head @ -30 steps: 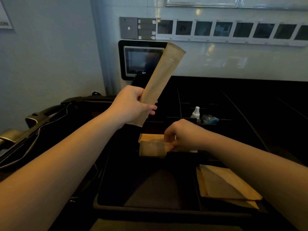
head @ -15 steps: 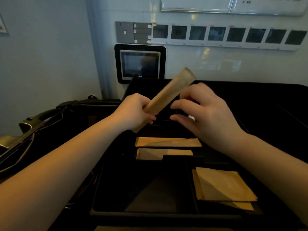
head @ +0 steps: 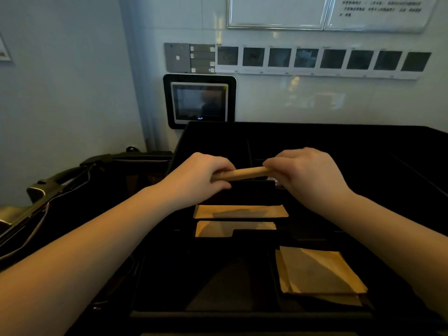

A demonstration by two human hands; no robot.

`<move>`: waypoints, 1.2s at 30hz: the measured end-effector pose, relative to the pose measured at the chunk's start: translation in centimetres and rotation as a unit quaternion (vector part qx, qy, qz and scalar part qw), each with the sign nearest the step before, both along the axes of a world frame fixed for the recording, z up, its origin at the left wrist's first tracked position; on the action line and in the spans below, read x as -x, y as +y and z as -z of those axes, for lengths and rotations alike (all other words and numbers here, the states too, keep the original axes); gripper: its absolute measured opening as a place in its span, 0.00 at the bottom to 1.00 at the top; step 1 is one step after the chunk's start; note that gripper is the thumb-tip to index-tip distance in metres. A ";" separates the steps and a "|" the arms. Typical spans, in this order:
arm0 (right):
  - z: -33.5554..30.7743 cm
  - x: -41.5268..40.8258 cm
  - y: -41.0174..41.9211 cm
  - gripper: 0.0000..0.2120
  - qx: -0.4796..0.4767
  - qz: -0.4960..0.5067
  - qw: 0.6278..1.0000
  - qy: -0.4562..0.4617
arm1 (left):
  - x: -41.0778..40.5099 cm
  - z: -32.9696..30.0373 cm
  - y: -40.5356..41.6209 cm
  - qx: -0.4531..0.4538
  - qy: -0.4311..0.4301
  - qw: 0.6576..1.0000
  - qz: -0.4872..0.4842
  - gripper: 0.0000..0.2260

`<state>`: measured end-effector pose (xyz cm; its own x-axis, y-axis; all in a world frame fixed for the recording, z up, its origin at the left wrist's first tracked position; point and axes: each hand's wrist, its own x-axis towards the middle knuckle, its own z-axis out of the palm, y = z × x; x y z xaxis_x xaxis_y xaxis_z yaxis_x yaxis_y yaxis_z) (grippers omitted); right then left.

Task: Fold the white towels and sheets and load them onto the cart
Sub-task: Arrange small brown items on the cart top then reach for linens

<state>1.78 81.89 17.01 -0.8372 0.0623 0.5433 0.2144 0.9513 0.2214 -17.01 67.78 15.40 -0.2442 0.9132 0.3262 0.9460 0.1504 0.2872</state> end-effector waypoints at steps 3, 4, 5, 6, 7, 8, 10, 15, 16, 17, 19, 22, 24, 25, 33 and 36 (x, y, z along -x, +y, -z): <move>1.6 0.0 0.8 0.13 0.091 -0.013 0.996 0.014 | 0.3 0.6 -0.4 -0.019 0.100 0.995 -0.019 0.10; 2.2 0.2 1.0 0.14 0.094 -0.015 0.995 0.006 | 0.3 0.9 -0.4 -0.019 0.134 0.990 -0.033 0.09; 3.0 0.4 1.2 0.15 0.088 -0.014 0.996 -0.007 | 0.3 1.3 -0.2 -0.013 0.158 0.986 -0.046 0.09; 3.6 0.6 1.4 0.16 0.075 -0.010 0.997 -0.024 | 0.4 1.7 0.1 0.000 0.174 0.983 -0.054 0.08; 4.3 0.9 1.5 0.16 0.060 -0.003 0.997 -0.043 | 0.5 2.3 0.4 0.018 0.186 0.981 -0.057 0.07; 4.8 1.1 1.7 0.16 0.049 0.004 0.997 -0.060 | 0.7 2.8 0.8 0.038 0.203 0.977 -0.059 0.06; 5.8 1.5 2.0 0.15 0.037 0.015 0.996 -0.085 | 0.9 3.5 1.5 0.065 0.250 0.964 -0.059 0.04; 7.5 2.5 3.3 0.17 0.013 0.027 0.989 -0.147 | 0.7 5.2 3.5 0.143 0.305 0.940 -0.056 0.09; 7.8 2.7 3.6 0.16 0.010 0.028 0.987 -0.157 | 0.7 5.5 3.8 0.152 0.299 0.940 -0.056 0.09; 8.0 2.9 3.8 0.16 0.009 0.028 0.986 -0.165 | 0.7 5.8 3.9 0.159 0.298 0.940 -0.055 0.10; 8.4 3.2 4.1 0.16 0.015 0.027 0.983 -0.178 | 0.9 6.2 4.1 0.176 0.291 0.939 -0.050 0.12; 8.9 3.5 4.3 0.17 0.012 0.030 0.982 -0.187 | 1.0 6.6 4.0 0.202 0.275 0.938 -0.057 0.11; 9.1 3.5 4.3 0.18 0.009 0.036 0.980 -0.197 | 0.9 6.8 3.9 0.224 0.270 0.934 -0.067 0.08; 9.2 3.5 4.4 0.19 0.009 0.040 0.978 -0.204 | 0.8 6.8 3.9 0.228 0.267 0.934 -0.072 0.08; 9.0 3.1 4.9 0.29 0.042 0.064 0.965 -0.253 | 0.8 6.0 3.5 0.285 0.187 0.939 -0.039 0.11; 8.7 2.4 4.9 0.29 0.097 0.062 0.959 -0.259 | 0.8 5.3 2.7 0.275 0.125 0.953 -0.014 0.13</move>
<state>-0.66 86.75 8.32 -0.9711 0.2374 0.0257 0.2385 0.9594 0.1507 -17.83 70.48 10.10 -0.2492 0.9569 -0.1493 0.9678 0.2401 -0.0762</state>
